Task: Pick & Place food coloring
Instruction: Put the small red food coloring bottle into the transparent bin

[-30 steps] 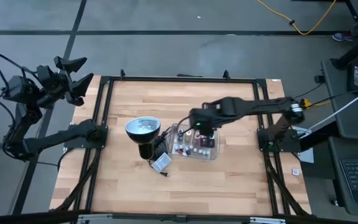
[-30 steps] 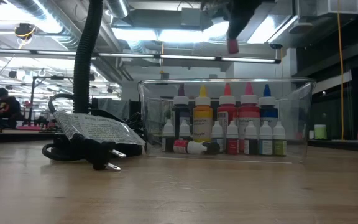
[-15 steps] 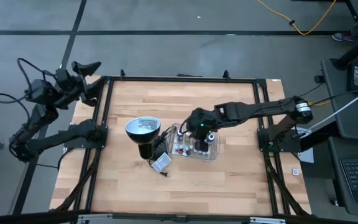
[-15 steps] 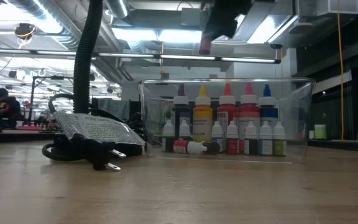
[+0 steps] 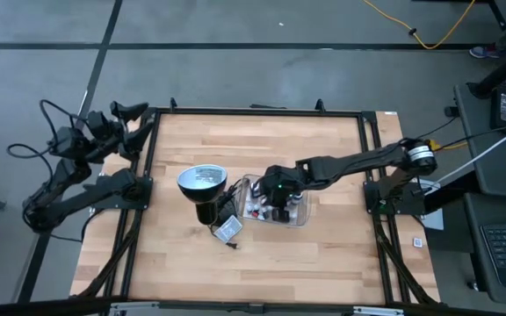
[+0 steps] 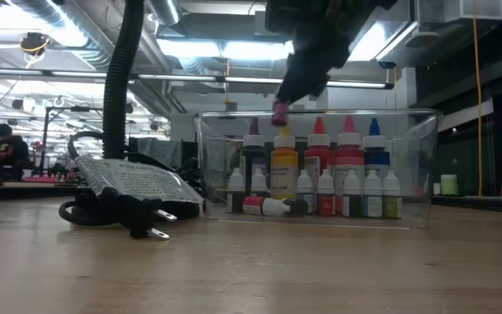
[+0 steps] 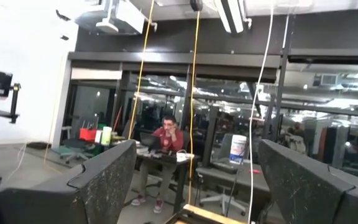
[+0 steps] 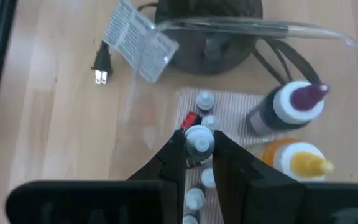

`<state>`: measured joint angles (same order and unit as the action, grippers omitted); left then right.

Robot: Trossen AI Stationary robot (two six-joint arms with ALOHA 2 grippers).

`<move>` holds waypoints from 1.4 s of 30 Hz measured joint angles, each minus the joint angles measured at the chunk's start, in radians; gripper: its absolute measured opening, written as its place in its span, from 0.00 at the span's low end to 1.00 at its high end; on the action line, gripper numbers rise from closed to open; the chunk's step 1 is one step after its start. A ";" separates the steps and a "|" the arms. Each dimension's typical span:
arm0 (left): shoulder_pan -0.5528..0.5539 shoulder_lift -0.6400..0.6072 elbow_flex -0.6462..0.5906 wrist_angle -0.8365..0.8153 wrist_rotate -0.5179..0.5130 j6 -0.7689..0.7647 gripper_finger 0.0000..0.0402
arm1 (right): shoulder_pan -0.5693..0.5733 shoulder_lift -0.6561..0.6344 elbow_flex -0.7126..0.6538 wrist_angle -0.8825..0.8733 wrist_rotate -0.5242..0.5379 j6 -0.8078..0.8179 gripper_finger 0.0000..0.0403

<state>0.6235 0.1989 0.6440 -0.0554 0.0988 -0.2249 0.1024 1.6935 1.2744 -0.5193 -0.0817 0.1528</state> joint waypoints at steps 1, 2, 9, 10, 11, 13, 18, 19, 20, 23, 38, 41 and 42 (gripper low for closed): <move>0.000 -0.015 -0.010 0.002 0.001 0.000 0.83 | 0.000 0.004 -0.007 0.010 0.000 0.000 0.15; 0.000 -0.030 -0.022 0.002 0.001 0.000 0.83 | 0.000 0.010 -0.014 0.008 0.000 -0.001 0.15; 0.000 -0.123 -0.101 0.003 0.002 0.000 0.83 | -0.005 0.072 -0.026 0.067 -0.017 -0.018 0.15; 0.000 -0.134 -0.111 0.007 0.003 0.000 0.83 | -0.006 0.084 -0.026 0.068 -0.017 -0.028 0.15; 0.000 -0.147 -0.123 0.001 0.003 -0.001 0.83 | -0.006 0.096 -0.026 0.066 -0.017 -0.030 0.15; 0.000 -0.170 -0.142 0.000 0.003 -0.001 0.83 | -0.008 0.115 -0.026 0.064 -0.017 -0.036 0.15; 0.000 -0.197 -0.188 -0.007 0.017 -0.023 0.83 | -0.012 0.132 -0.026 0.075 0.022 -0.055 0.15; 0.000 -0.197 -0.194 -0.008 0.023 -0.027 0.83 | -0.014 0.132 -0.026 0.076 0.031 -0.054 0.15; 0.000 -0.197 -0.197 -0.003 0.027 -0.027 0.83 | -0.018 0.132 -0.026 0.077 0.043 -0.052 0.15; 0.000 -0.197 -0.212 -0.003 0.049 -0.028 0.83 | -0.031 0.132 -0.026 0.077 0.062 -0.050 0.15; 0.000 -0.198 -0.212 0.007 0.050 -0.027 0.83 | -0.034 0.132 -0.026 0.063 0.062 -0.027 0.15; 0.000 -0.198 -0.212 0.007 0.050 -0.027 0.83 | -0.033 0.132 -0.020 0.043 0.062 -0.025 0.15; 0.000 -0.198 -0.212 0.007 0.050 -0.027 0.83 | -0.031 0.132 -0.014 0.029 0.062 -0.026 0.15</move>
<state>0.6235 0.0010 0.4316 -0.0485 0.1486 -0.2520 0.0715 1.8256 1.2608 -0.4905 -0.0196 0.1269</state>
